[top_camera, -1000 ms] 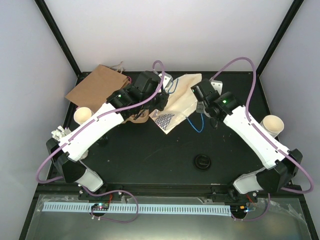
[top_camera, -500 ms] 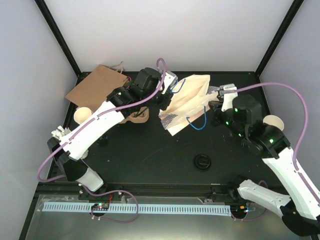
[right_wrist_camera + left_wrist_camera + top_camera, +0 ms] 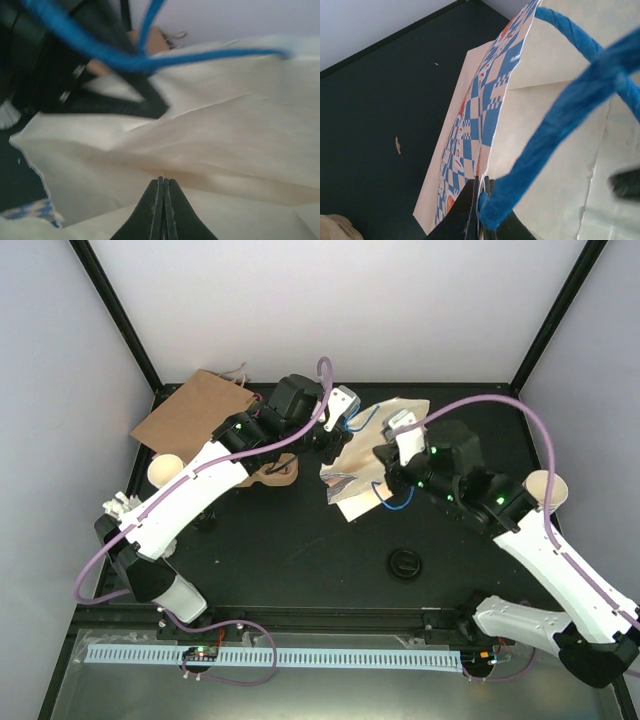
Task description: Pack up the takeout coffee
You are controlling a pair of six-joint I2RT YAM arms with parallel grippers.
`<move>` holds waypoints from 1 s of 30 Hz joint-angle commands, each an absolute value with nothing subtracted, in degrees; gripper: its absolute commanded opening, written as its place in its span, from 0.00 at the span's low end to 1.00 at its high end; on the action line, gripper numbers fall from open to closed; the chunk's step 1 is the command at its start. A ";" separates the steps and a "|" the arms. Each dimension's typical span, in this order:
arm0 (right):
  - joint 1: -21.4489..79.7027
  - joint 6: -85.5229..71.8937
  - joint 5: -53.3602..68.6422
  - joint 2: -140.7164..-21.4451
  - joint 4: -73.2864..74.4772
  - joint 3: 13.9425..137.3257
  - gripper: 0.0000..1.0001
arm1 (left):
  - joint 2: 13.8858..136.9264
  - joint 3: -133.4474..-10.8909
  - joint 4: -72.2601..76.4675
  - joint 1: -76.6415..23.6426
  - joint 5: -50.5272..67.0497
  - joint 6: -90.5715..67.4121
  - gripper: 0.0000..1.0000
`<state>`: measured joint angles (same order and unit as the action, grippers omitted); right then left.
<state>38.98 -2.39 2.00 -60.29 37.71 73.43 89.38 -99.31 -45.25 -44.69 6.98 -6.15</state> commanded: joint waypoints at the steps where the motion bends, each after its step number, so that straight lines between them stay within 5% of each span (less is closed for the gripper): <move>1: 44.05 7.38 -3.24 -58.37 32.72 68.92 0.01 | 88.87 -103.00 -46.37 -44.74 10.25 -5.25 0.02; 18: 45.74 30.01 -7.09 -65.85 45.75 71.45 0.01 | 88.94 -105.20 -58.58 -45.61 18.66 4.66 0.02; 30: 46.92 62.10 -10.01 -64.79 42.23 62.51 0.01 | 86.88 -104.94 -64.07 -45.70 22.13 5.12 0.02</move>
<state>46.35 49.84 -5.52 -65.69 45.82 65.69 89.14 -102.74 -60.51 -45.45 18.52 3.99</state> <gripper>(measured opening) 0.015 0.017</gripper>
